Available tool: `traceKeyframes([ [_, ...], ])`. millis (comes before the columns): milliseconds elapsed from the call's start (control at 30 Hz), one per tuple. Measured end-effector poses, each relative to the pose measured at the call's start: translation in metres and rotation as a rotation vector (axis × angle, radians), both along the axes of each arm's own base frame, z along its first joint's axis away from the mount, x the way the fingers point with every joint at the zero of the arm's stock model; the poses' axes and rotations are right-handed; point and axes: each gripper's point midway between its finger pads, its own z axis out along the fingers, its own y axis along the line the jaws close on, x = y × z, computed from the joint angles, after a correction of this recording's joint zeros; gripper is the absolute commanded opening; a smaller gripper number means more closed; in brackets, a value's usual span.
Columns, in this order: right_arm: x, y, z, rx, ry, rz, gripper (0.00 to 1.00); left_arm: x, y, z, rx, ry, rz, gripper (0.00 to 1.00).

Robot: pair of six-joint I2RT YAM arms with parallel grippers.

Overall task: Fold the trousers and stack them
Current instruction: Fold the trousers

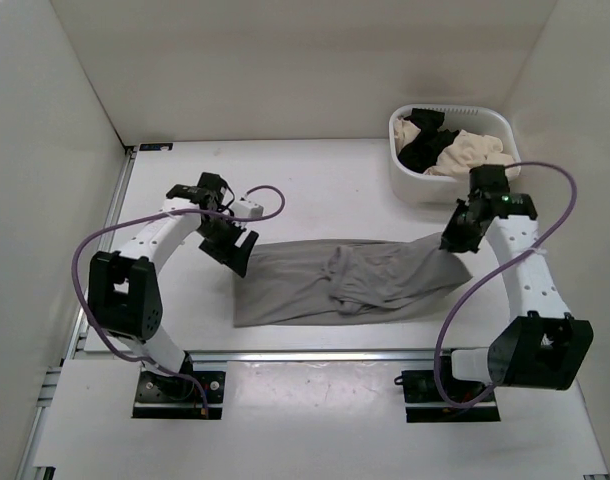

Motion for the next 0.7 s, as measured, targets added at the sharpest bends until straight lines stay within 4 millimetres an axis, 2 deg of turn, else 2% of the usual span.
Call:
traceKeyframes([
  [67,-0.001,-0.015,0.029,-0.074,-0.003,-0.011,0.0,-0.003,0.0,-0.007,0.001,0.031,0.0,0.86],
  [133,-0.003,-0.023,0.059,-0.12,-0.001,-0.005,0.0,-0.005,-0.006,-0.019,-0.01,0.078,-0.006,0.86],
  [200,0.006,-0.025,0.088,-0.157,-0.045,-0.005,0.0,-0.007,-0.014,-0.033,-0.024,0.132,-0.016,0.86],
  [267,0.013,-0.017,0.11,-0.174,-0.092,0.016,0.0,-0.007,-0.029,-0.048,-0.037,0.191,-0.042,0.86],
  [333,0.014,0.003,0.119,-0.165,-0.113,0.057,0.0,-0.003,-0.048,-0.058,-0.068,0.228,-0.07,0.86],
  [433,0.007,0.049,0.108,-0.148,-0.063,0.163,0.0,0.008,-0.076,-0.066,-0.116,0.236,-0.113,0.87],
  [467,0.004,0.072,0.098,-0.148,-0.023,0.208,0.0,0.01,-0.087,-0.068,-0.139,0.242,-0.128,0.87],
  [600,-0.005,0.136,0.051,-0.153,0.114,0.303,0.0,0.01,-0.118,-0.066,-0.212,0.265,-0.18,0.87],
  [700,-0.011,0.164,0.016,-0.161,0.182,0.315,0.0,0.011,-0.135,-0.066,-0.254,0.283,-0.2,0.87],
])
